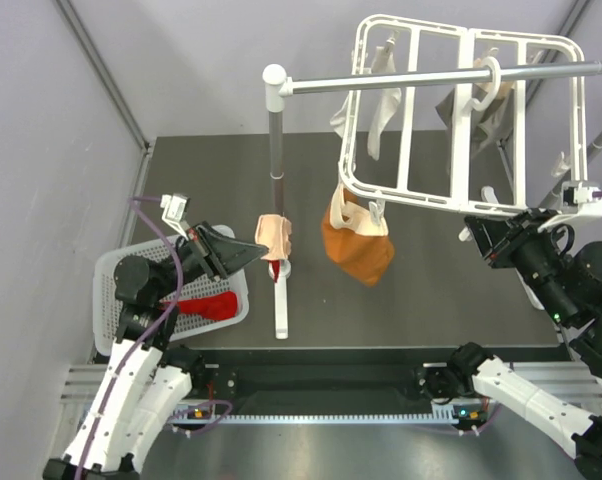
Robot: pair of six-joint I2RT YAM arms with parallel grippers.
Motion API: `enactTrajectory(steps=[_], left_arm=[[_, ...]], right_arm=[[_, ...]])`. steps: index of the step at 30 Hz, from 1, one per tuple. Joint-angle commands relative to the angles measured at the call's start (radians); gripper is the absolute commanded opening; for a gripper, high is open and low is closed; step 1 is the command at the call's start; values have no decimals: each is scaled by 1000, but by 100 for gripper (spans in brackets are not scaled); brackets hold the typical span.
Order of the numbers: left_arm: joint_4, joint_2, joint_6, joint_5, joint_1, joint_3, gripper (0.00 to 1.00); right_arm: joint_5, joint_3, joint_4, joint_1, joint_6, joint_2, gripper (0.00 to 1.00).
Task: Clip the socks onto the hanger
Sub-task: Clamp the sock onto the hanger.
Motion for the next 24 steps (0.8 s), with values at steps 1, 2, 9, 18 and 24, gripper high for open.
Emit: enactTrajectory(steps=[1,2,9,18,24], left_arm=[[204,48,-43,-15,-134,46,0],[206,77,6,-40,-190,65,0],[99,344,298,-334,-698,250,0],[131,548,408,-691,-985,383,0],[128,694,445,-1010,-1075,452,0]], right_arm=[[-40,-21,-14,12,1,15,0],[-42,-26,-11,12,1,18,0],[-42,-24,-2,12,11,23,0],[-65,-29,15,12,28,15,0],[-86,-26,29,10,48,-8,0]])
